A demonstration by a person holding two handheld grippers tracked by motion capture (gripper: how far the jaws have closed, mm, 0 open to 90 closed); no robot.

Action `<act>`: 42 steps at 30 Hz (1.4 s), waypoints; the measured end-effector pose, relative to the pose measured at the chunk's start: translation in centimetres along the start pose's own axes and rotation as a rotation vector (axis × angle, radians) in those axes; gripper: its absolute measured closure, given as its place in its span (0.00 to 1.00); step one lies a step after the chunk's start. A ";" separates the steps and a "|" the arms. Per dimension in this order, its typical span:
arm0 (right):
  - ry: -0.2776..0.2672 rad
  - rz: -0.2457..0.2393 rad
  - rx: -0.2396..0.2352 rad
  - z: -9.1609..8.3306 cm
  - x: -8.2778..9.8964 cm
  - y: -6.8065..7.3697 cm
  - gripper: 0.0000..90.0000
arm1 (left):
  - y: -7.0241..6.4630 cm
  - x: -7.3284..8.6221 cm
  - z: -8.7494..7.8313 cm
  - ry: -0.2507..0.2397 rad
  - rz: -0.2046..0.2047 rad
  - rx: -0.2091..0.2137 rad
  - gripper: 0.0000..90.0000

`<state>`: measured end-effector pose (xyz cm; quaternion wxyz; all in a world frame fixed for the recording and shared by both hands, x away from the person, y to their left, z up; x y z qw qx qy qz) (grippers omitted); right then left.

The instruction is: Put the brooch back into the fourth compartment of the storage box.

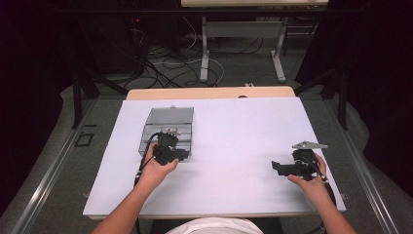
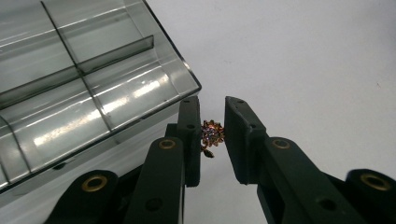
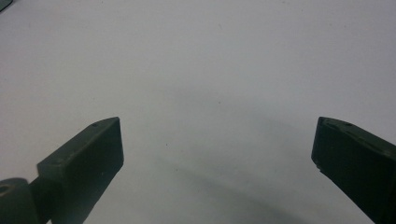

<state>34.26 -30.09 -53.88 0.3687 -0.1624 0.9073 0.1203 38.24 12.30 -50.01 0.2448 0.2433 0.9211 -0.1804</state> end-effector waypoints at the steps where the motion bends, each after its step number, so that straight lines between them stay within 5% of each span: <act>1: 0.000 0.000 0.000 0.0 0.0 0.0 0.02 | 0.2 0.0 -0.2 -0.001 0.002 -0.001 0.85; 26: 0.002 -0.008 -0.003 0.1 0.0 0.0 0.02 | 3.4 -0.6 -2.7 -0.053 -0.065 -0.049 0.85; 42: 0.003 -0.004 -0.001 0.1 0.0 0.0 0.02 | 6.0 -0.6 -4.2 -0.097 -0.147 -0.085 0.86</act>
Point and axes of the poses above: each handheld gripper's, and its own axes: z roughly forward along the jaws, x roughly out of its underside, y roughly to its left, the point moved 1 cm from there along z, roughly forward along the jaws, and after that the axes turned 3 degrees about y, right-handed, at the moved point
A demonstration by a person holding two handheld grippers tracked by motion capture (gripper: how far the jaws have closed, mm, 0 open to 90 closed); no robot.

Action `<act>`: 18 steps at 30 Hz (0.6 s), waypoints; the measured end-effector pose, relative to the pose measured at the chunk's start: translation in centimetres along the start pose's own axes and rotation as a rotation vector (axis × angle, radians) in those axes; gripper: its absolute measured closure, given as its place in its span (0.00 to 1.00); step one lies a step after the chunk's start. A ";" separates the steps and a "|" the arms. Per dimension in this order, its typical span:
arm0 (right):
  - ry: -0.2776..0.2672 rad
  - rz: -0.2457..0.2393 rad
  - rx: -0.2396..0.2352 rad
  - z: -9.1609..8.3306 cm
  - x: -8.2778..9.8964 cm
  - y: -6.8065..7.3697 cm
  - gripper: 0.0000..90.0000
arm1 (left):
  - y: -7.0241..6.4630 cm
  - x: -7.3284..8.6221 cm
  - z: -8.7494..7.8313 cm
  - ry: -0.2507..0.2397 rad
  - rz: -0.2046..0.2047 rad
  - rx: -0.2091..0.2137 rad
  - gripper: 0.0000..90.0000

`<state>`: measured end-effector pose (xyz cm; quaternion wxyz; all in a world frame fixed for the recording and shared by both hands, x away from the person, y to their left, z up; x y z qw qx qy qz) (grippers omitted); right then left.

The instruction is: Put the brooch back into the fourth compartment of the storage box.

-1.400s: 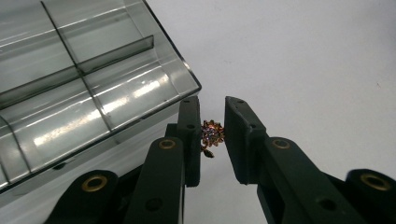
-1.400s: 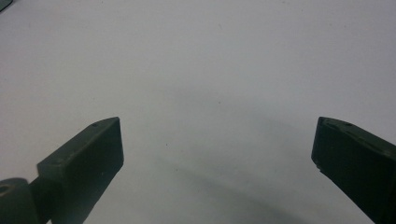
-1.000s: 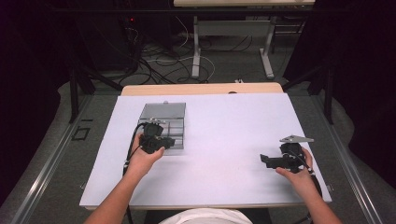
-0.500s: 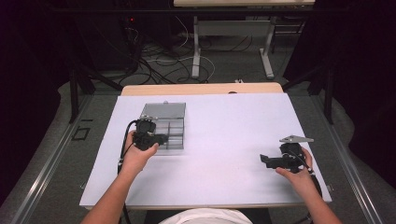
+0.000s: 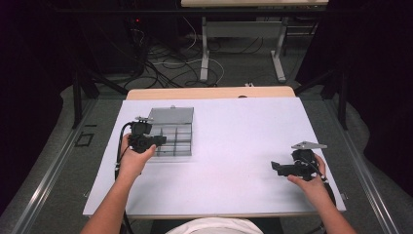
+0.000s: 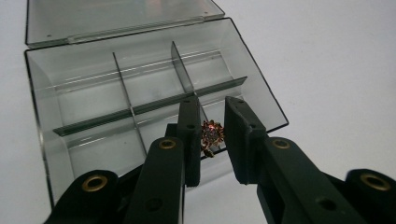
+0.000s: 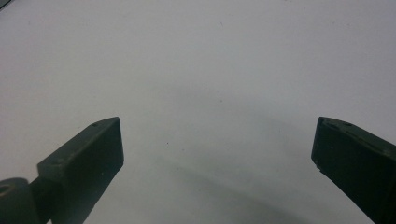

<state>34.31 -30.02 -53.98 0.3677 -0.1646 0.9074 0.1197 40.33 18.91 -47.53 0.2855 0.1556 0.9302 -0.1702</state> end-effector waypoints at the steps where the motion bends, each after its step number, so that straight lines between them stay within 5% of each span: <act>1: 0.001 -0.002 -0.002 0.0 0.0 0.0 0.02 | 0.2 0.0 -0.1 0.002 0.000 0.006 0.86; 18: 0.006 0.006 -0.002 0.0 0.0 0.0 0.03 | 2.9 0.0 -0.6 -0.022 -0.081 -0.022 0.86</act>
Point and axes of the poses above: each handheld gripper's, and its own axes: z roughly forward along the jaws, x roughly out of its underside, y roughly to its left, the point moved 1 cm from there along z, roughly forward along the jaws, and after that the axes turned 3 degrees about y, right-handed, at the moved point
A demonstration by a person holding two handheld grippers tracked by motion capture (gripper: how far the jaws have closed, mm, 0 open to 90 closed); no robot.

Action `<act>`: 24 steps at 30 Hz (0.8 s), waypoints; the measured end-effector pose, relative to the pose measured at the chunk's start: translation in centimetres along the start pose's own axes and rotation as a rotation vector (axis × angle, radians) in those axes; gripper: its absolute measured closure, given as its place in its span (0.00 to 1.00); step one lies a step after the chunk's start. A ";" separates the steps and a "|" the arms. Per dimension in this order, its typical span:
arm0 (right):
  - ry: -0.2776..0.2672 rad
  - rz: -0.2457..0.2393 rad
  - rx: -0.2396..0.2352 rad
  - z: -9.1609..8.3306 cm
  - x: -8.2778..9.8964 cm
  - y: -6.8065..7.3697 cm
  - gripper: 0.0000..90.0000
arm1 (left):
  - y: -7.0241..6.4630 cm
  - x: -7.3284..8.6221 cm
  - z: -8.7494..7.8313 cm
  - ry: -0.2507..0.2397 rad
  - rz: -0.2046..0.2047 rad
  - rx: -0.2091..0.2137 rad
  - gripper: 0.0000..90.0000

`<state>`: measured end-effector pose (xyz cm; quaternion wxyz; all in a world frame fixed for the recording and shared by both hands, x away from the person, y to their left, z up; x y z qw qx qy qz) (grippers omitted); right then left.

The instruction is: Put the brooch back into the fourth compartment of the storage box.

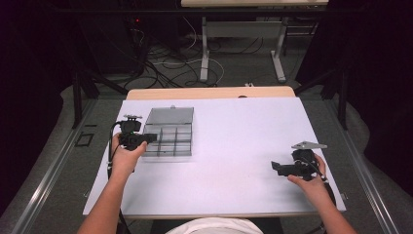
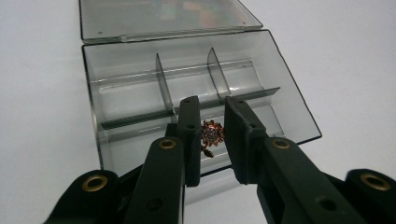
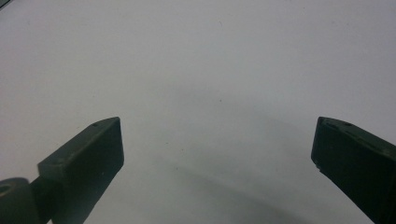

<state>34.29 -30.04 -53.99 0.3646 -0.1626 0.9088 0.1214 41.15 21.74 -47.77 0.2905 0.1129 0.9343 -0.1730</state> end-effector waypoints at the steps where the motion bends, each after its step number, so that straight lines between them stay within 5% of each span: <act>1: -0.002 -0.003 0.001 0.0 0.0 0.0 0.03 | 0.2 0.0 0.0 0.000 -0.004 -0.003 0.86; 24: -0.001 -0.005 0.001 0.0 0.0 -0.1 0.03 | 2.3 0.4 1.2 0.036 -0.063 -0.051 0.86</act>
Point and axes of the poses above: each handheld gripper's, and its own axes: z roughly forward along the jaws, x roughly out of its underside, y roughly to its left, the point moved 1 cm from there along z, roughly forward along the jaws, and after that the axes turned 3 degrees about y, right-handed, at the moved point
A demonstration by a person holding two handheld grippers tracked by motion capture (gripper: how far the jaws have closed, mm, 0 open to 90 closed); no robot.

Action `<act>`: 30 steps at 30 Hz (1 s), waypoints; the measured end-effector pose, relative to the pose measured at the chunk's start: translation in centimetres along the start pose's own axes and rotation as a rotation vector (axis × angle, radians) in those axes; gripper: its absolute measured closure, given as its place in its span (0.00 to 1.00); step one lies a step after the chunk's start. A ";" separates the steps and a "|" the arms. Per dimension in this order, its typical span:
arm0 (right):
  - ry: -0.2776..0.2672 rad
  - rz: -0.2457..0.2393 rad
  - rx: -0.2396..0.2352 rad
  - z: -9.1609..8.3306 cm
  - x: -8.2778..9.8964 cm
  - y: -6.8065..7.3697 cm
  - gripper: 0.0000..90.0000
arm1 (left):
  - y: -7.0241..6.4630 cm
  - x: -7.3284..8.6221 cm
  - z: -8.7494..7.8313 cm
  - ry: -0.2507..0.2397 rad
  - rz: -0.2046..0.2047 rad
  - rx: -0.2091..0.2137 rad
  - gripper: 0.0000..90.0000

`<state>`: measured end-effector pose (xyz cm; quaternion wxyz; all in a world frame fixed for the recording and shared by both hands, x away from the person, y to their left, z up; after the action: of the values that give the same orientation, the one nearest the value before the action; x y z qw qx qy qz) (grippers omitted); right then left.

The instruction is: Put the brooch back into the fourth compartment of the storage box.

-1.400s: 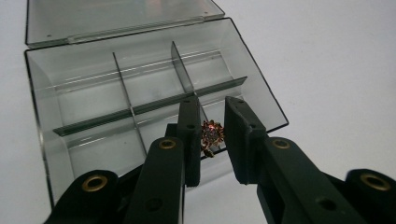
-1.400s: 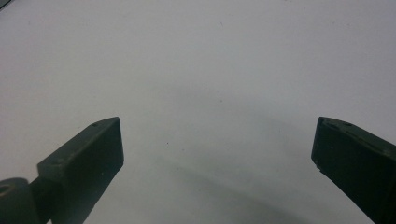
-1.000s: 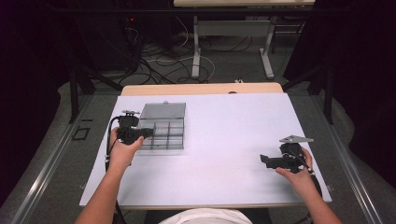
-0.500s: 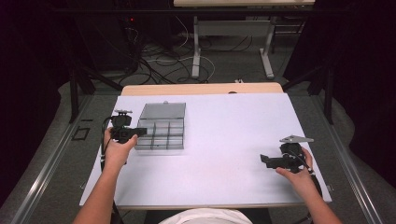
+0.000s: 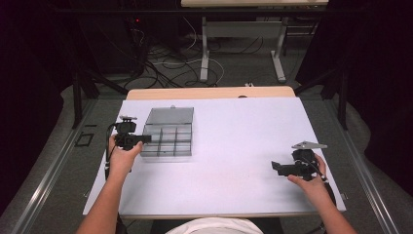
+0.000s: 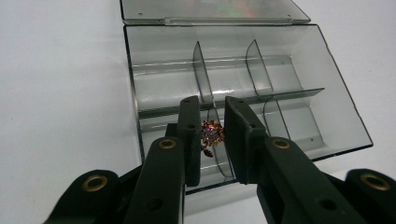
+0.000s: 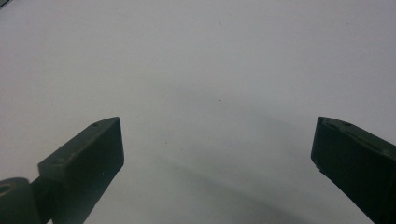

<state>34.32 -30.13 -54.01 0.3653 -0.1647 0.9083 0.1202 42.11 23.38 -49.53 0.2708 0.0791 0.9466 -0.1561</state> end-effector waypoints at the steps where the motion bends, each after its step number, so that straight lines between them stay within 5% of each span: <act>1: 0.001 -0.003 0.002 0.0 0.0 0.0 0.03 | 0.1 0.0 0.1 -0.001 0.000 -0.001 0.86; 30: -0.001 0.001 -0.003 0.1 0.0 0.0 0.03 | 0.6 0.5 2.4 0.047 0.020 -0.057 0.86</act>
<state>34.37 -30.07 -54.08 0.3656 -0.1645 0.9080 0.1218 42.97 23.18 -51.91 0.2521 0.0843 0.9559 -0.1246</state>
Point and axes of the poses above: each handheld gripper's, and its own axes: z roughly forward along the jaws, x roughly out of its underside, y roughly to its left, the point moved 1 cm from there along z, roughly forward along the jaws, and after that the axes turned 3 degrees about y, right-handed, at the moved point
